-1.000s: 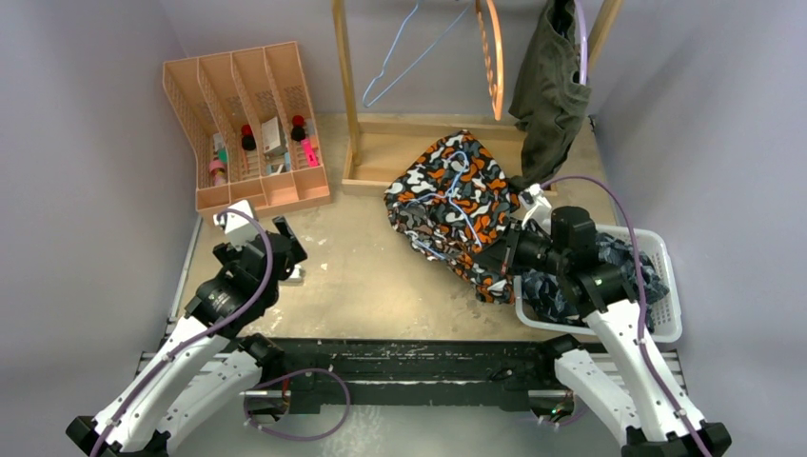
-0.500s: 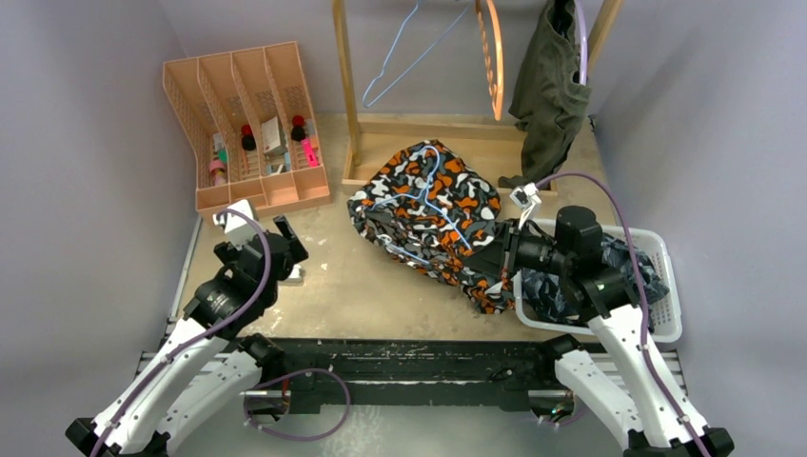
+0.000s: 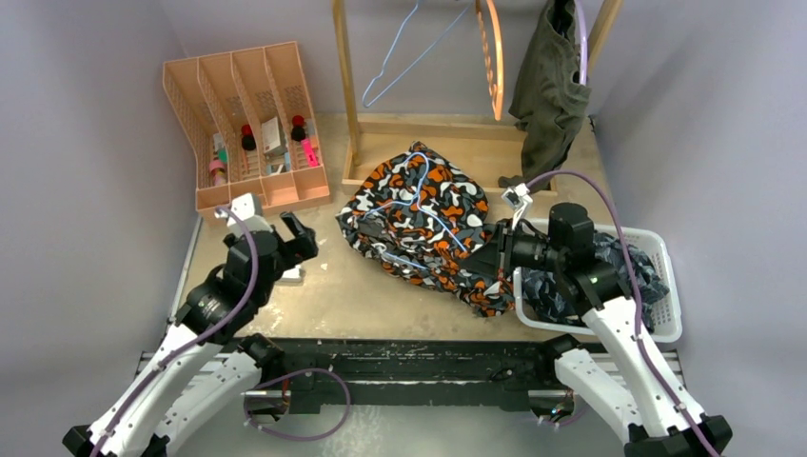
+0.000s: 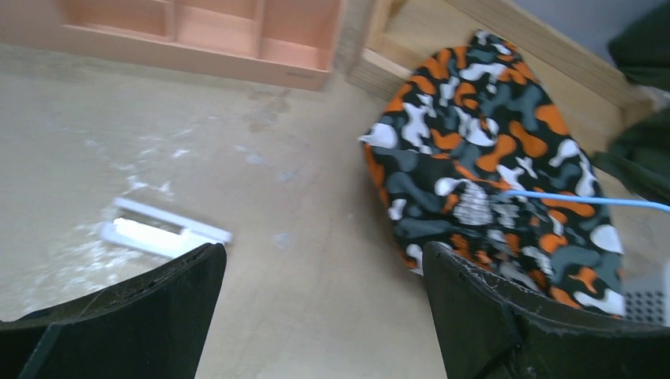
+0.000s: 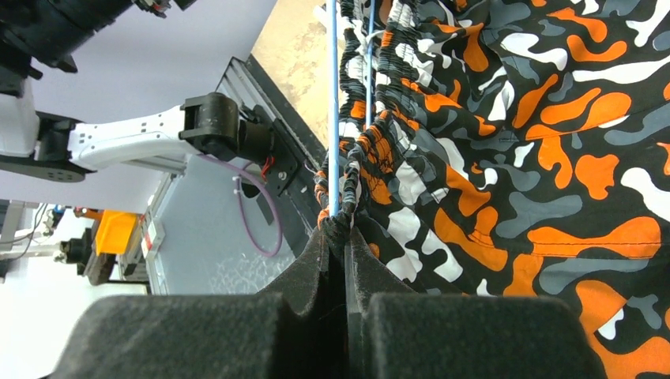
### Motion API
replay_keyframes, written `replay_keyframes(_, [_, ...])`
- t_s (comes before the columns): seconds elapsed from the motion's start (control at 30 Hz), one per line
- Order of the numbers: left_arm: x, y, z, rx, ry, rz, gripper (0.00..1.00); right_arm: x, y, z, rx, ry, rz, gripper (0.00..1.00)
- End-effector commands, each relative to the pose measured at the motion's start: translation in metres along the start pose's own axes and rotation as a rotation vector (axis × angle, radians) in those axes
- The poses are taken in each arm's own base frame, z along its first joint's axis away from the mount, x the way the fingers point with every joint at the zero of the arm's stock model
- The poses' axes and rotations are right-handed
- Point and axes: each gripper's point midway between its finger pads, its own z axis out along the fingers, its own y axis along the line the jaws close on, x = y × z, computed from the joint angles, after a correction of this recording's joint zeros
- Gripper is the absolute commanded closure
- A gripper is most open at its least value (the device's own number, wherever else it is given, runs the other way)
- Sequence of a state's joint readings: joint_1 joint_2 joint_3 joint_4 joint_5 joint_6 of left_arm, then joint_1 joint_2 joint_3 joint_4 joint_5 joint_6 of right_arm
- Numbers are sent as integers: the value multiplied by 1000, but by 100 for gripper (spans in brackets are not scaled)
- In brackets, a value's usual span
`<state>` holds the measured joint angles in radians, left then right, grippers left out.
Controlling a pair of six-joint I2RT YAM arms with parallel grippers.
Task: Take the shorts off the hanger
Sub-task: Pick up the hanger from the clothes rod, then remove the shorts from the hanger.
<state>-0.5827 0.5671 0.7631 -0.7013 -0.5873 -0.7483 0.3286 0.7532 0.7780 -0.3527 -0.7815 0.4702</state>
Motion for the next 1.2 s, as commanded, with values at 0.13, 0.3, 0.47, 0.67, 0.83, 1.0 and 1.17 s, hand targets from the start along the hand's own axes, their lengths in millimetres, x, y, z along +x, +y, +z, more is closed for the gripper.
replay_keyframes(0.13, [-7, -122, -6, 531, 86, 95, 5, -4, 10, 4, -69, 1, -90, 100])
replay_keyframes(0.3, [-10, -155, -1, 662, 73, 186, 5, -1, 10, 1, -64, 1, -97, 100])
replay_keyframes(0.47, [-4, -169, 7, 753, 31, 385, 15, 3, 13, -2, -70, 15, -112, 100])
replay_keyframes(0.67, [-3, -185, 8, 848, 13, 553, 26, 3, 15, -4, -73, 28, -122, 100])
replay_keyframes(0.83, [15, -195, 12, 939, 60, 672, 40, 1, 19, -5, -82, 29, -129, 100])
replay_keyframes(1.0, [29, -199, 16, 992, 91, 738, 42, 1, 22, -7, -90, 37, -133, 100])
replay_keyframes(1.17, [44, -202, 12, 1090, 93, 806, 45, 1, 28, -9, -115, 34, -152, 100])
